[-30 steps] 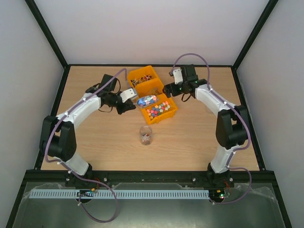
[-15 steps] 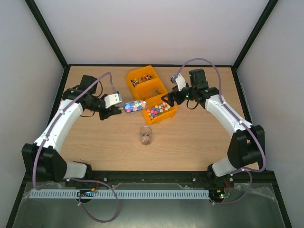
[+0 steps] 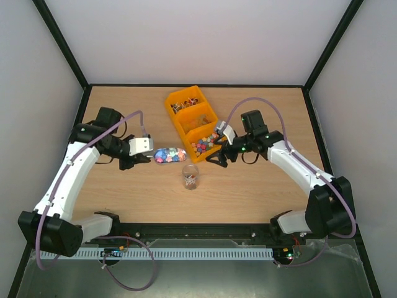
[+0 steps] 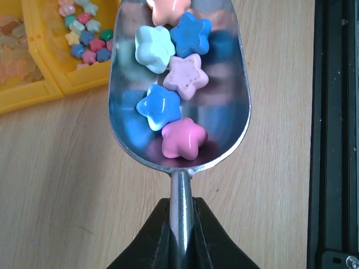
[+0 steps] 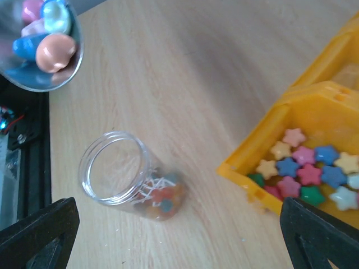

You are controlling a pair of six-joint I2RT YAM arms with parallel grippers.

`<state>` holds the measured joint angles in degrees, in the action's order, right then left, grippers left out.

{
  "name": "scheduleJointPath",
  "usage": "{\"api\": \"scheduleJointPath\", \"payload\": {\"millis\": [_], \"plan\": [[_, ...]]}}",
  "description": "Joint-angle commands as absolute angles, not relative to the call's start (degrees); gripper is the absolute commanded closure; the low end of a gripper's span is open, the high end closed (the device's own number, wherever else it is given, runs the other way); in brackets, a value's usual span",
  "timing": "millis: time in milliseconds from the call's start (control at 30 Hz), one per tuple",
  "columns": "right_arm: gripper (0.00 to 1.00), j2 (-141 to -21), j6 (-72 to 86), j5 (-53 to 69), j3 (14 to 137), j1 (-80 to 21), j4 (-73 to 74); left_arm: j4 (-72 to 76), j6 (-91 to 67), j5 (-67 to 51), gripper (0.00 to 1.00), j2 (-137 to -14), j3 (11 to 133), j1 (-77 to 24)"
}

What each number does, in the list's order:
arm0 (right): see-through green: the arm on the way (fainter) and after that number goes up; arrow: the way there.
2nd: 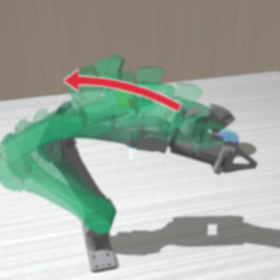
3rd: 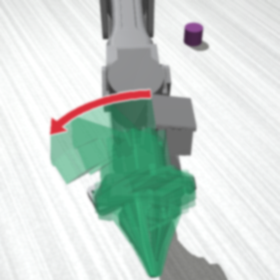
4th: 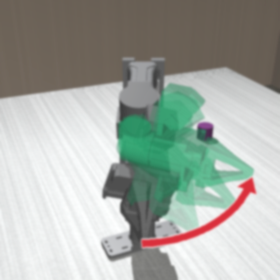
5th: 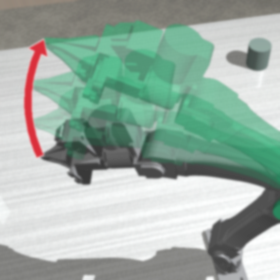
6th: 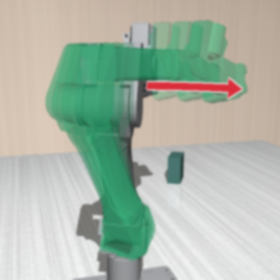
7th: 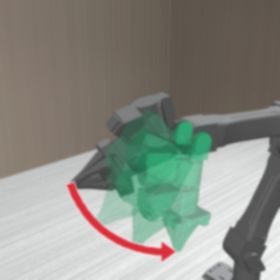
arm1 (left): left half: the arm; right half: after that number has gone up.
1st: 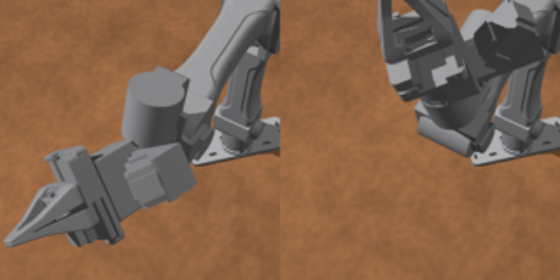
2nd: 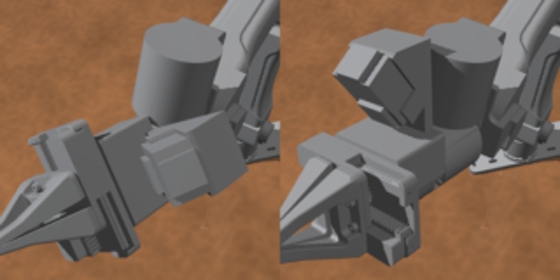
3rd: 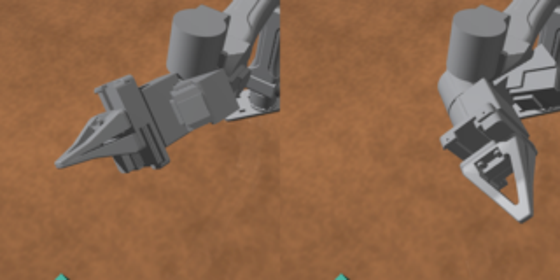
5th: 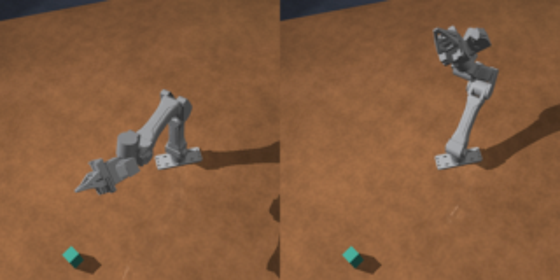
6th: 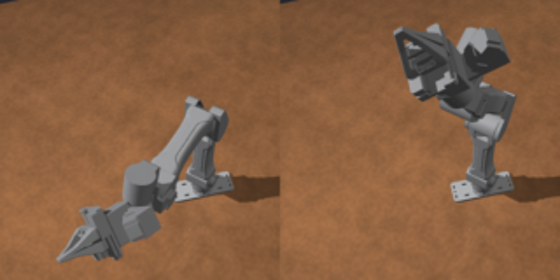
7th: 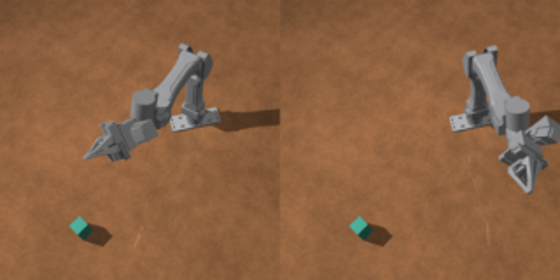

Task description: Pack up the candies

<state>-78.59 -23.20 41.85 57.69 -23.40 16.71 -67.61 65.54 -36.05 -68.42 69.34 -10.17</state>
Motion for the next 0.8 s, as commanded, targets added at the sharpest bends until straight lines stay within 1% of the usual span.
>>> {"api": "scheduleJointPath", "payload": {"millis": [0,500,633,767], "plan": [[0.01,-76.9,-27.3,44.4,55.2,-26.1,18.9,-70.0,67.9,-34.9,0.98,-68.2,68.7,-12.0],[0.00,-80.2,-31.7,39.7,52.5,-34.1,16.2,-67.5,62.3,-27.4,0.98,-71.7,68.8,-20.4],[0.05,-81.5,-31.8,39.1,53.4,-34.6,16.1,-67.5,61.3,-26.1,0.98,-73.2,69.1,-21.1],[0.13,-82.5,-31.8,39.1,54.0,-35.0,15.9,-67.9,60.6,-25.0,0.98,-74.0,69.7,-21.6]]}}
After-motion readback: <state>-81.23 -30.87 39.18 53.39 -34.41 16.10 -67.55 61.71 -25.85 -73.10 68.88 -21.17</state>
